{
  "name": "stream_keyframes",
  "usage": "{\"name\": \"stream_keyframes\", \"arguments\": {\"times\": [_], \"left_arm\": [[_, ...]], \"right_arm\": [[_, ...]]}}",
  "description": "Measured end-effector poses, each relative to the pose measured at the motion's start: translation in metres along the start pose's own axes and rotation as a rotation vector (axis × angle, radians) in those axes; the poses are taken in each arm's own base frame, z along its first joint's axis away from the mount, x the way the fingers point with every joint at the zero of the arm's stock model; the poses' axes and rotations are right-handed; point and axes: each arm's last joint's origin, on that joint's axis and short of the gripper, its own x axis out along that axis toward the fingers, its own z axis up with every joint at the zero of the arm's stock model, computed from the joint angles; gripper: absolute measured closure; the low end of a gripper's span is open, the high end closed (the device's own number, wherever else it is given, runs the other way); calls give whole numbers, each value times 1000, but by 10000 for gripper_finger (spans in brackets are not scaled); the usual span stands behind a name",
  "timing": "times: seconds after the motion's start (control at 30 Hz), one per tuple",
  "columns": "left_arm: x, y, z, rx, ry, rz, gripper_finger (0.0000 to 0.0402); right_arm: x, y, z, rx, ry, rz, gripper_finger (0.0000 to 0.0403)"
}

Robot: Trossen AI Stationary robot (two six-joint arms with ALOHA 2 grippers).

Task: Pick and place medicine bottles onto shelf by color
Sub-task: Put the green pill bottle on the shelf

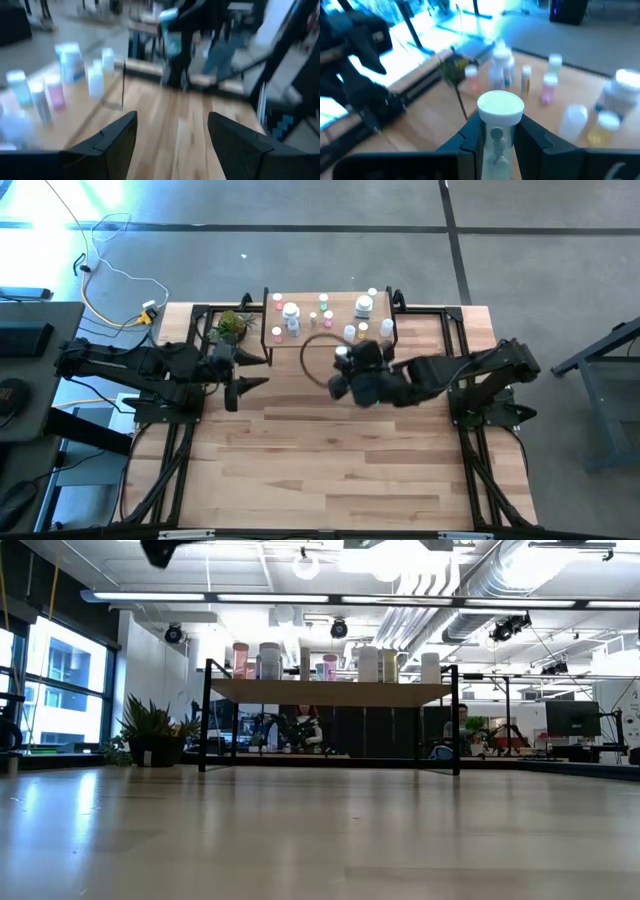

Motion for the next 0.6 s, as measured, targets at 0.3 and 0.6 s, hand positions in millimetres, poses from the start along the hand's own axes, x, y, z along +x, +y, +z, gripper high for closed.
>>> {"name": "stream_keyframes", "arguments": {"times": [0.3, 0.6], "left_arm": [[6, 5, 23, -54, -220, 16, 170], [24, 12, 23, -72, -199, -59, 170]], "right_arm": [[6, -1, 52, -63, -136, 286, 336], [22, -2, 65, -128, -129, 511, 336]]}}
